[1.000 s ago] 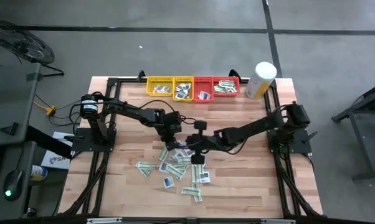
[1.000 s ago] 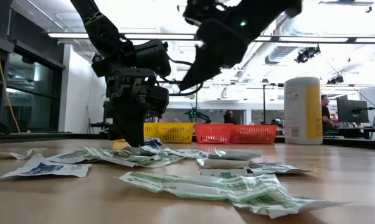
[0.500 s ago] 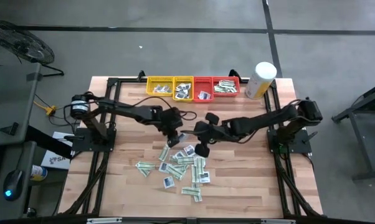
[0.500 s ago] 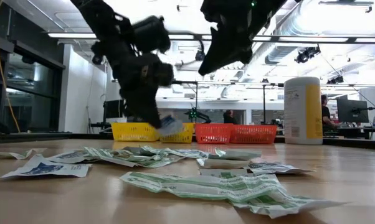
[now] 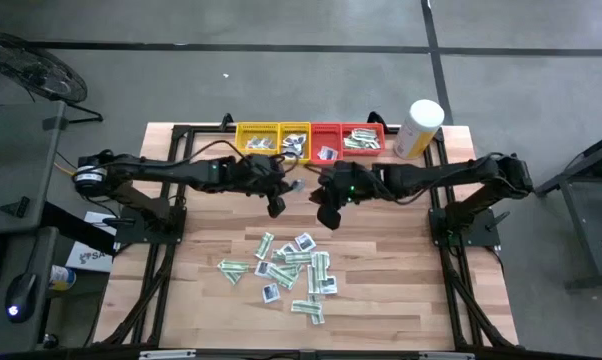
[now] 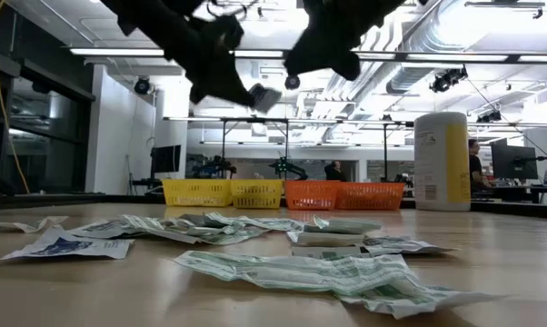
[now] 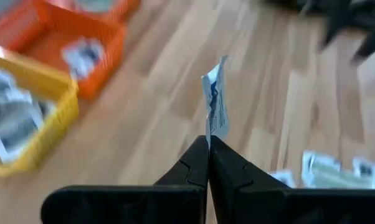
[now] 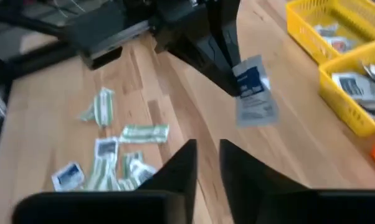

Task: Pick & Place First Aid Supplies
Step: Put the orange packet into the left yellow bin

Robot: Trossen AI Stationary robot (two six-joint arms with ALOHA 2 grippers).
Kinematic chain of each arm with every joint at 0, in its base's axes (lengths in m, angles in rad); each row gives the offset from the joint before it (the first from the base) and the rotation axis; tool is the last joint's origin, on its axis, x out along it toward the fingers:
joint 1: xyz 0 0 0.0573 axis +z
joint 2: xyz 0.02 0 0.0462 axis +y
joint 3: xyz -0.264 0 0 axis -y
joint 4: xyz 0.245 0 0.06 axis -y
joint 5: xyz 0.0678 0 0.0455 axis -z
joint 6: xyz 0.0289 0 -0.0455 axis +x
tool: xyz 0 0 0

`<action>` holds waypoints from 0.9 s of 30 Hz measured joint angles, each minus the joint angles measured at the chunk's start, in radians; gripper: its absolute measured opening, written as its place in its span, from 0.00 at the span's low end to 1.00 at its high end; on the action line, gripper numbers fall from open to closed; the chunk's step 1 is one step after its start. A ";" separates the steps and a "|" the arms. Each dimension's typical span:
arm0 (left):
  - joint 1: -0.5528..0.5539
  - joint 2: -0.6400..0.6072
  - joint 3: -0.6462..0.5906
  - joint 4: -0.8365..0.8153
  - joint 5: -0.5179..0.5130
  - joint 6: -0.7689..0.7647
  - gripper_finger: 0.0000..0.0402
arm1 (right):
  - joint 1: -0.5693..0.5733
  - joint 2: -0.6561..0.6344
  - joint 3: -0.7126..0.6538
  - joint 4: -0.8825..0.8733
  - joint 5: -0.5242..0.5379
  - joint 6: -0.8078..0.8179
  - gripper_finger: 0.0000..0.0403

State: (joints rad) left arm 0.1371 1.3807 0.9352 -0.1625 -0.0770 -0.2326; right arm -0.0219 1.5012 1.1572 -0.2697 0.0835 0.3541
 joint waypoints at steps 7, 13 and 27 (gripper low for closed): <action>0.000 -0.033 0.002 0.069 -0.021 0.037 0.00 | -0.051 0.006 0.000 0.073 -0.029 -0.021 0.38; 0.000 -0.037 0.001 0.066 -0.027 0.045 0.00 | -0.091 0.006 0.000 0.082 -0.023 -0.019 0.52; 0.000 -0.037 0.001 0.125 0.000 0.056 0.00 | -0.136 0.006 0.000 0.104 -0.002 -0.044 0.54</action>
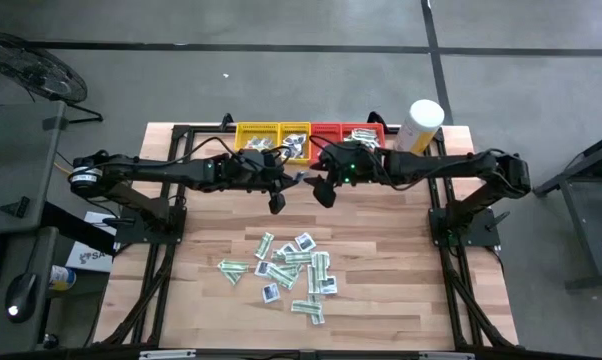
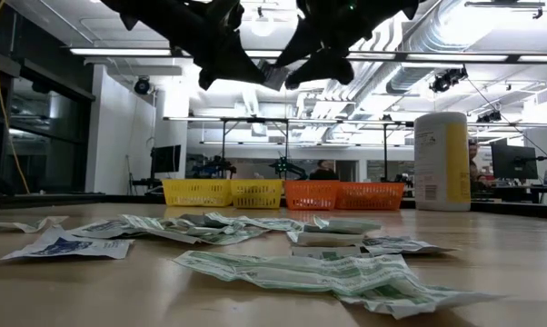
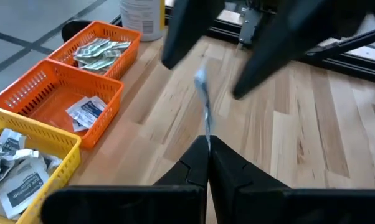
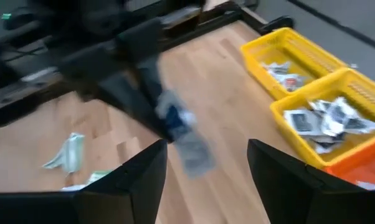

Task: Pick & Place First Aid Supplies
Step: Put the orange packet into the left yellow bin

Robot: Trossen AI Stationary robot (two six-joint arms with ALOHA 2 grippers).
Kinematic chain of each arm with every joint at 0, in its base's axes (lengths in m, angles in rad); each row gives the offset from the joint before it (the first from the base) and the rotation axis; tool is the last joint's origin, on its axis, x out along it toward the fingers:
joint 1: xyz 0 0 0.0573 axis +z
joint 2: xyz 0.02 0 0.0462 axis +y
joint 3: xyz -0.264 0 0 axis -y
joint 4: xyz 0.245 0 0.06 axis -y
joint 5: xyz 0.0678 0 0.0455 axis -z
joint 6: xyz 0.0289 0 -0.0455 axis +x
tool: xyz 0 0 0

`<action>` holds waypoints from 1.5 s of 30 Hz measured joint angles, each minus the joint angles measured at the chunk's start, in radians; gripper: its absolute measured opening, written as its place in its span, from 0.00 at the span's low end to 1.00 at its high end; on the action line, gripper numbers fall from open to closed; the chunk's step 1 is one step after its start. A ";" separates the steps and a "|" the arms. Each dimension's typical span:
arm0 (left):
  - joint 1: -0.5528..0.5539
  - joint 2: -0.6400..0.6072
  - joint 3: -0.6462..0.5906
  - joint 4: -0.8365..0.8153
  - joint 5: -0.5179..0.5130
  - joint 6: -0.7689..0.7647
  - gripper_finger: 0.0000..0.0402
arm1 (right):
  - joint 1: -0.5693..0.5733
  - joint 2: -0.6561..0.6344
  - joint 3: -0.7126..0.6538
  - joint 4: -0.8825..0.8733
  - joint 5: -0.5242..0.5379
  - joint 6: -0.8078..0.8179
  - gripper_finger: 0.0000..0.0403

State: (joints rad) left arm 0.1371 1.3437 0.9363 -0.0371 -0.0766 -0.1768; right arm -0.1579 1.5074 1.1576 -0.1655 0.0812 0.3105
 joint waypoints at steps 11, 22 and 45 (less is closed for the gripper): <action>0.000 0.000 0.000 0.046 0.047 -0.002 0.00 | 0.001 0.001 0.000 0.003 -0.076 -0.005 0.52; 0.000 0.000 0.000 0.036 0.050 -0.003 0.00 | 0.001 0.001 0.000 0.074 -0.139 -0.023 0.25; 0.000 0.000 0.000 0.033 0.046 -0.002 0.15 | 0.001 0.001 0.000 0.073 -0.141 0.002 0.00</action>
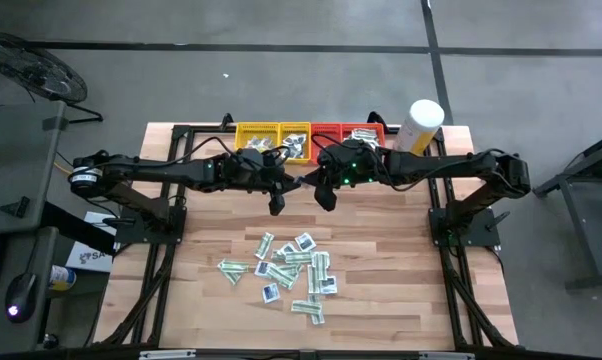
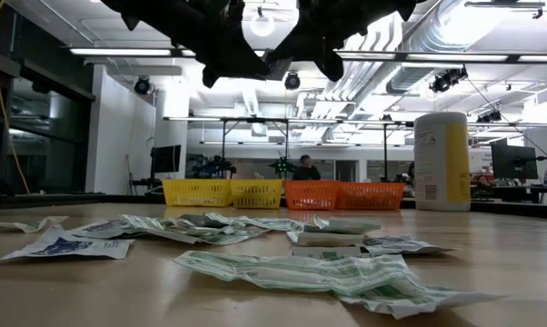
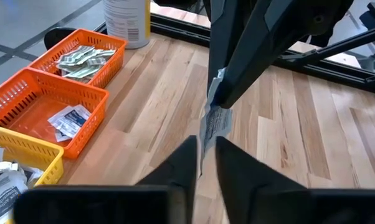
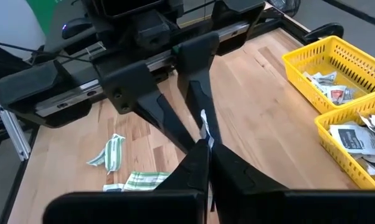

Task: Pick & Place First Aid Supplies
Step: Put the orange packet into the left yellow bin

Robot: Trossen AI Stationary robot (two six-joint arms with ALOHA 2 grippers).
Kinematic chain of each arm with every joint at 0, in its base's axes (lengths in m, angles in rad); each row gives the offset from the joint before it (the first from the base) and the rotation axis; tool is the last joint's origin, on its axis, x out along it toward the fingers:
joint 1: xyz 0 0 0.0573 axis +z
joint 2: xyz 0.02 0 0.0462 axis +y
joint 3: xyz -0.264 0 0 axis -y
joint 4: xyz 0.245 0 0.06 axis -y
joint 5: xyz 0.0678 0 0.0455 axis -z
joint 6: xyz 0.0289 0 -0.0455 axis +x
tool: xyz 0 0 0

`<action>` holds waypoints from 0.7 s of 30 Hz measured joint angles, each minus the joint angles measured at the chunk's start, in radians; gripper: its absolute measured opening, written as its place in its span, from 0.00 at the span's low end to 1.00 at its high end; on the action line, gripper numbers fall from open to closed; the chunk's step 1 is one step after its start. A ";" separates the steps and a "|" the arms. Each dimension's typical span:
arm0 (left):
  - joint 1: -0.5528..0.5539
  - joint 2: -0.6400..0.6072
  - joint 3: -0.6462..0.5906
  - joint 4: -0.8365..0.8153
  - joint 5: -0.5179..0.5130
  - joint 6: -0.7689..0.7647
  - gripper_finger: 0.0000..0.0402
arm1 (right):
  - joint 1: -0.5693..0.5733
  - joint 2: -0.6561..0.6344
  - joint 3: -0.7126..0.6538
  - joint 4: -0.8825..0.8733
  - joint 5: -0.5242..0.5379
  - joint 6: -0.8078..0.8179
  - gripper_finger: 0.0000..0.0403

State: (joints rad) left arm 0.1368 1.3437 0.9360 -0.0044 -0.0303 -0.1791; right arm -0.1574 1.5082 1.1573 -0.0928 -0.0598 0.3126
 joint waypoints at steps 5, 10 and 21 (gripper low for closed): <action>0.000 -0.014 -0.001 -0.053 -0.097 -0.001 0.34 | -0.003 0.000 0.000 -0.052 0.048 0.000 0.00; 0.001 -0.057 -0.002 -0.113 -0.185 -0.005 0.48 | -0.040 0.000 0.000 -0.149 0.103 0.029 0.00; 0.000 -0.133 -0.001 -0.138 -0.268 -0.002 0.50 | -0.192 0.012 -0.052 -0.124 0.249 -0.008 0.00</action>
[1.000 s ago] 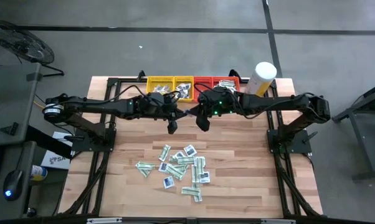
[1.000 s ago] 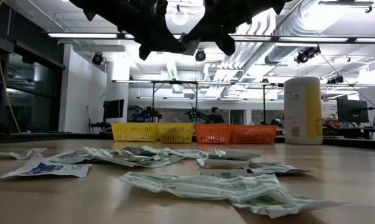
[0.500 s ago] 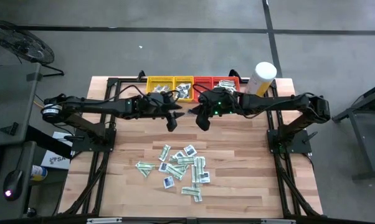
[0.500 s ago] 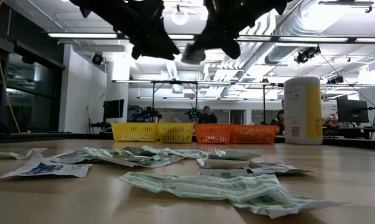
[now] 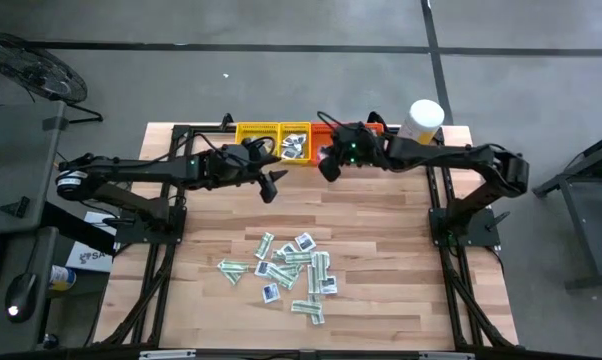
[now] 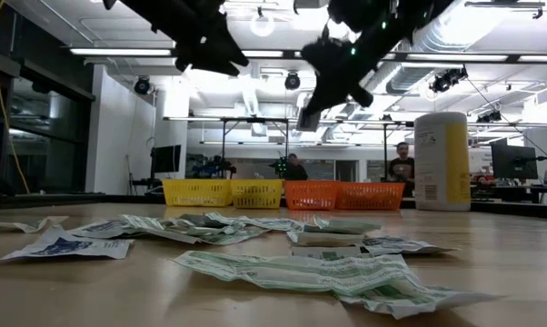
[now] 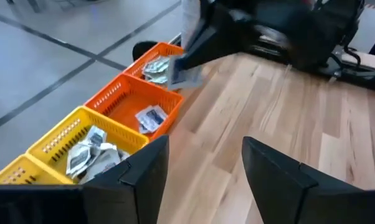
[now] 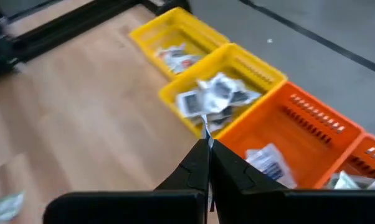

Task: Pick & Place First Aid Supplies
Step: Put the orange packet into the left yellow bin

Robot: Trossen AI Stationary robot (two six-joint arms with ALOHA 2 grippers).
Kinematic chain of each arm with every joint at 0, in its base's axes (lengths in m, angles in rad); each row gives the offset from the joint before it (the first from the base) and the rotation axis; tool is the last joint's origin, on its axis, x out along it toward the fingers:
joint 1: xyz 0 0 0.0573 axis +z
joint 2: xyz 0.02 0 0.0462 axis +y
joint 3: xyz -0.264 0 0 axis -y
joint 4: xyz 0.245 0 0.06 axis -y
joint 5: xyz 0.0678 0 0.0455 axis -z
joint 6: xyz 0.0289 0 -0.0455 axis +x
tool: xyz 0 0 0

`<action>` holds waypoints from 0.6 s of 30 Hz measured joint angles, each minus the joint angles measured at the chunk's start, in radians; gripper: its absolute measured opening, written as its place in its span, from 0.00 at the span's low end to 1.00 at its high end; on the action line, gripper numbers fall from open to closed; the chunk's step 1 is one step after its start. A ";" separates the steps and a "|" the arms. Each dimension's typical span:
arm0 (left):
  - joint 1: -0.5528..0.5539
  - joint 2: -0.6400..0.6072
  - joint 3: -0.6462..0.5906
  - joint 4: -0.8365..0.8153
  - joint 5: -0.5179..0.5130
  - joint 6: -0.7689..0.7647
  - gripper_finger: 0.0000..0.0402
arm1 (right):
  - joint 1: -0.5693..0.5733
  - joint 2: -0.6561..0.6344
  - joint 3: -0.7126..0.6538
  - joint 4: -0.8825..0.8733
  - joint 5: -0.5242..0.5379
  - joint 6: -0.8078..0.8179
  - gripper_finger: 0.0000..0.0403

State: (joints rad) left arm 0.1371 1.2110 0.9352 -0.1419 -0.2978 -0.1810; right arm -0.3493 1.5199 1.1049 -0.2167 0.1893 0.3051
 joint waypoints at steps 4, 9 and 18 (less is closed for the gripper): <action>0.000 0.000 0.000 0.004 -0.001 0.000 0.50 | -0.063 0.023 -0.062 0.110 -0.015 -0.014 0.00; 0.000 0.000 0.000 -0.001 -0.006 -0.007 0.50 | -0.128 0.078 -0.115 0.212 -0.020 0.000 0.00; 0.000 0.000 0.000 -0.060 -0.012 -0.062 0.50 | -0.198 0.207 -0.128 0.387 -0.042 0.128 0.00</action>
State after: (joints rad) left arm 0.1371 1.2114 0.9356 -0.2022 -0.3100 -0.2426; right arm -0.5473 1.7273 0.9768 0.1707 0.1475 0.4330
